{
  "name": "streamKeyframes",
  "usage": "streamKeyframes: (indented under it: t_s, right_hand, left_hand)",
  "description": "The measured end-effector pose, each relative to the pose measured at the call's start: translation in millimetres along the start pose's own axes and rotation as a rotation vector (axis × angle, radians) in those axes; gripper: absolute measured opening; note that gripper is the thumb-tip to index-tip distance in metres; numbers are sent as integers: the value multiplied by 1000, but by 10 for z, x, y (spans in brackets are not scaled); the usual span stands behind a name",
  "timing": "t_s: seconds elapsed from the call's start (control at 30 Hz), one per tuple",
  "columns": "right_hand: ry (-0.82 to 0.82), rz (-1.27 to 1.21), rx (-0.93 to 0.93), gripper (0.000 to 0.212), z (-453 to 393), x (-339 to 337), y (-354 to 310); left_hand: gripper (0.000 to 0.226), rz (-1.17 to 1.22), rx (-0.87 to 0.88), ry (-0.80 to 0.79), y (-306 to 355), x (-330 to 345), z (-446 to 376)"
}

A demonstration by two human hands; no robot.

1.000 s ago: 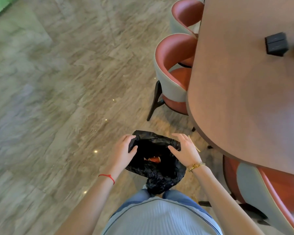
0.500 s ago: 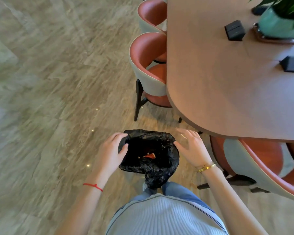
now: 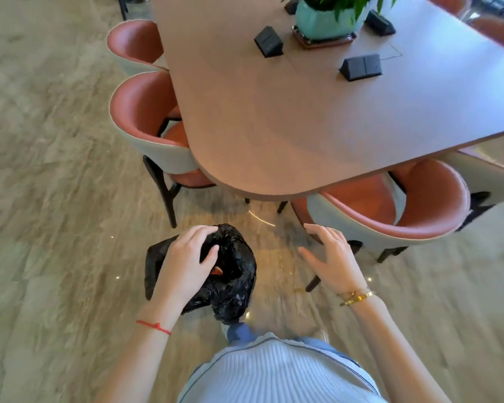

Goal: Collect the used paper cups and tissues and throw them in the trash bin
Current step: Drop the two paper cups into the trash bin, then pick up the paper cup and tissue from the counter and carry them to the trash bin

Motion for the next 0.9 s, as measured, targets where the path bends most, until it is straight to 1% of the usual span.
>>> streamKeyframes:
  t_s: [0.13,0.27,0.53,0.73,0.9]
  right_hand:
    - [86,-15,80,45,364,-441,510]
    - [159,-14,164,46,847,-927,1093]
    - [320,-2,329,44,1863,-1875,2290]
    - [438,4,461,43,2411,-2471,2995]
    - [538,-8,563,44,2669,-2874,3462]
  left_hand:
    - [35,-3,122,-66,689,366,-55]
    - [35,14,232,-107,1512,779,13]
    - [37,79,416,-216,3114,1772,224]
    - [33,103,558,-293,4097,2347,258]
    - [35,72,657,-366,4771,2815,162]
Point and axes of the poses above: each hand's wrist, its own z-axis away from the middle knuckle, its own x-axis out of the palm, y = z × x, the point moved 8 cm from there along -z, towards the middle knuckle, and after that the axes turned 1 degree about -x, right-handed, at the moved point
